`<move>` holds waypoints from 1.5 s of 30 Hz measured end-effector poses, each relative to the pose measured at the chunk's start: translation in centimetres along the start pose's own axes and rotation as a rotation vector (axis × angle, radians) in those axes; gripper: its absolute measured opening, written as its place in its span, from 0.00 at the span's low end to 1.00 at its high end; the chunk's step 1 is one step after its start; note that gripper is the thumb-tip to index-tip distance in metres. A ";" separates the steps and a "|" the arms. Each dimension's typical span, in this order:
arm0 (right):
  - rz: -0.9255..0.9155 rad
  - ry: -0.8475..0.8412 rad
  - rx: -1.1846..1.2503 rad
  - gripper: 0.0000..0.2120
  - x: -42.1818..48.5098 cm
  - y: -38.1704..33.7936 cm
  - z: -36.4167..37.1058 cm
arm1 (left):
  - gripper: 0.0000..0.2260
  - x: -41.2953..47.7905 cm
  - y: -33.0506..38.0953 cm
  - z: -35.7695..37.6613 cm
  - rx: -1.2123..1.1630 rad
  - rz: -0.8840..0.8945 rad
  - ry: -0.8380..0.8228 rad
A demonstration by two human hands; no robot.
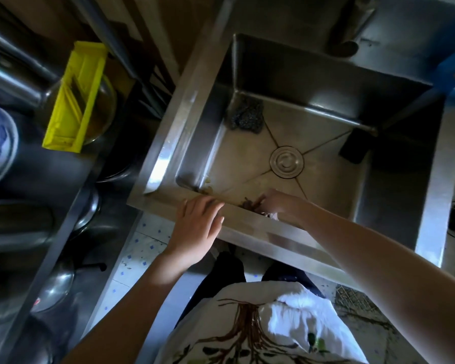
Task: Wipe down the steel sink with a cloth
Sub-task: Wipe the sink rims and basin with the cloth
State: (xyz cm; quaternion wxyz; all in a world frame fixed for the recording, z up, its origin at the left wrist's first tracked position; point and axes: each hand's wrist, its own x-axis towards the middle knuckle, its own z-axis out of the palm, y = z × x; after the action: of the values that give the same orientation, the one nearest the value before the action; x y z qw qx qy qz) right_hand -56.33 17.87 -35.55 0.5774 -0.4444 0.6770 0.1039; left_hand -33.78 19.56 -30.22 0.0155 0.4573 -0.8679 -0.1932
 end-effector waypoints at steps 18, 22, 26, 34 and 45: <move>-0.043 0.012 0.237 0.14 2.5 -7.9 1.2 | 0.17 0.9 -7.3 -2.6 0.020 0.092 -0.062; -0.048 -0.038 0.232 0.13 2.0 -6.1 0.5 | 0.17 2.0 -7.6 -3.4 0.029 0.038 -0.039; 0.016 -0.061 0.141 0.12 1.4 -4.3 0.0 | 0.17 3.0 -7.9 -3.8 0.071 -0.045 0.048; -0.015 -0.040 0.272 0.14 1.8 -5.8 0.1 | 0.15 6.2 -9.2 -5.1 0.046 -0.074 0.147; 0.122 0.032 0.647 0.14 6.2 -13.1 1.5 | 0.15 12.2 -14.0 -6.7 0.020 0.101 0.086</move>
State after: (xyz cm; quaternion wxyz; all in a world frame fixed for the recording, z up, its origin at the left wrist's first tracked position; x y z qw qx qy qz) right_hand -45.47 8.24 -36.61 0.6707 -0.1981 0.7092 -0.0894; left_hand -28.47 0.54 -30.75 0.0582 0.4208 -0.8904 -0.1637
